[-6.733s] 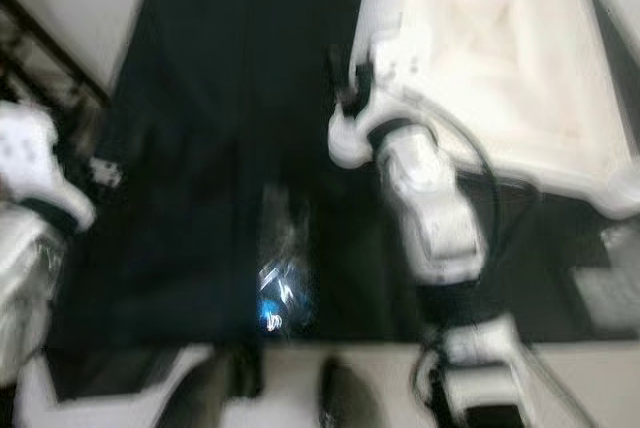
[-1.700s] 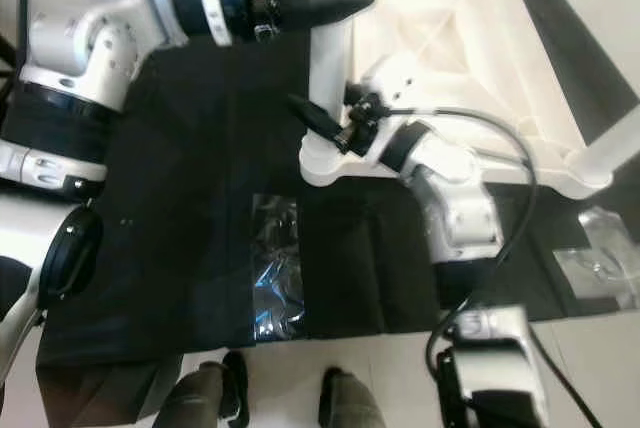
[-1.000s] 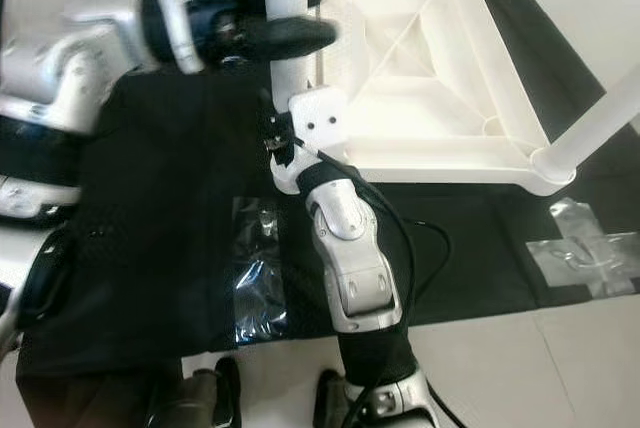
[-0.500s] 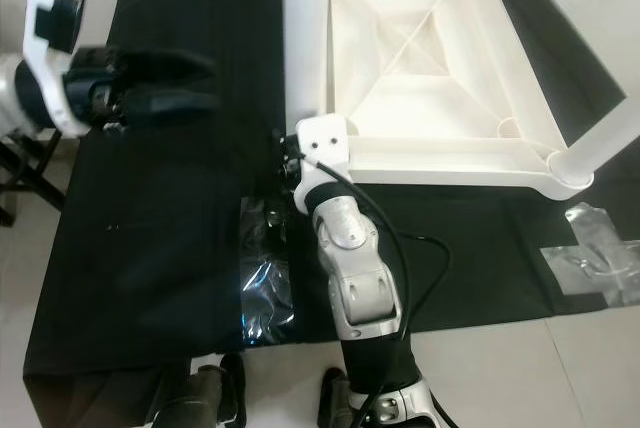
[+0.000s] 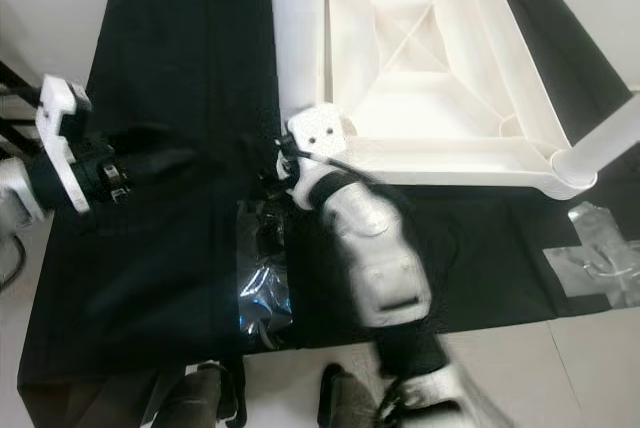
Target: Building children table
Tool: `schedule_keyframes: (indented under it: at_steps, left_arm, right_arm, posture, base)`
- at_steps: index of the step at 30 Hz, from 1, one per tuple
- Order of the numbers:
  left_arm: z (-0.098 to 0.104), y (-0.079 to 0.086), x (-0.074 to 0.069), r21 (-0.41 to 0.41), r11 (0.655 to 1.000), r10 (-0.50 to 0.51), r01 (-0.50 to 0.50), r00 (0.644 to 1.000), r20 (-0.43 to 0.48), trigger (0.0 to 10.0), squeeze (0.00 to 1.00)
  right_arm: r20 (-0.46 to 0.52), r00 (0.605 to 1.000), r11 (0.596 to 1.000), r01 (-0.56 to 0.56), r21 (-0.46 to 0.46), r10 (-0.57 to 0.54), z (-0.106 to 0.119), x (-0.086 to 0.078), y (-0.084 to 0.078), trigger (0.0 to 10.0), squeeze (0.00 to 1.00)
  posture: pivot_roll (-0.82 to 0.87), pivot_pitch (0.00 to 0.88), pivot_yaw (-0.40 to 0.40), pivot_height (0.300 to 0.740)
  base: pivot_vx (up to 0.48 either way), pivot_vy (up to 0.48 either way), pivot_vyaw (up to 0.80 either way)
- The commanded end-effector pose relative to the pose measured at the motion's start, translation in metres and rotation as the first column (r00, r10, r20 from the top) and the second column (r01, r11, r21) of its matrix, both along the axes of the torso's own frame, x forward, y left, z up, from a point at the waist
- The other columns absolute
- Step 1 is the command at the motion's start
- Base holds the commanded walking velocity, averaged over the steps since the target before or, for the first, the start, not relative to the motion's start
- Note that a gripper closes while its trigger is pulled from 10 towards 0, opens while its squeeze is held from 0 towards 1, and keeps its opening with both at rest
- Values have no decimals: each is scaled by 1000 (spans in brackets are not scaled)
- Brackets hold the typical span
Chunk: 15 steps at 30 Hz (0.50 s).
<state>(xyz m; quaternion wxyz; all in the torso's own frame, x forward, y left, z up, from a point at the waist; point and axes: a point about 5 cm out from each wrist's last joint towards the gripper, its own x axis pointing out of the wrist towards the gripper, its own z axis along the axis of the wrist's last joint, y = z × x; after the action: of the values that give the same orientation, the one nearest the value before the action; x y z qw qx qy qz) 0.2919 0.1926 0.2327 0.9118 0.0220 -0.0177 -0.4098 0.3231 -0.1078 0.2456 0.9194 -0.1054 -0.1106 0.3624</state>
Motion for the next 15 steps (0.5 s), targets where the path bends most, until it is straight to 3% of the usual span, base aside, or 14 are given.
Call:
schedule_keyframes:
  at_steps: [1,5,7,10,14,15]
  left_arm:
    - [-9,-3,-8,29,999,32,-32,999,4,10000,0]
    - [-21,-11,-16,51,998,22,-22,1000,-11,10000,0]
    - [-33,-21,-29,80,997,-20,22,999,-29,10000,0]
    - [-39,-27,-37,90,995,-39,42,999,-35,10000,0]
    - [-40,-31,-42,96,994,-45,47,999,-29,10000,0]
    - [-40,-33,-44,105,993,-44,47,999,-25,10000,0]
  right_arm:
    - [-14,997,997,-72,-8,72,3,7,-11,10000,0]
    - [9,997,996,-74,-44,74,16,18,-28,10000,0]
    - [19,992,989,-120,-87,122,27,29,-37,10000,0]
    - [8,984,978,-178,-106,179,30,34,-38,10000,0]
    - [-14,968,967,-249,-61,249,31,38,-37,10000,0]
    - [-44,954,953,-298,-44,296,28,42,-36,0,0]
  posture:
    - [95,282,-17,740]
    - [98,281,-22,740]
    - [104,281,-26,740]
    - [106,278,-28,740]
    - [109,279,-28,740]
    - [113,280,-26,740]
  base:
    - [0,0,0]
    - [0,0,0]
    - [0,0,0]
    - [0,0,0]
    - [0,0,0]
    - [0,0,0]
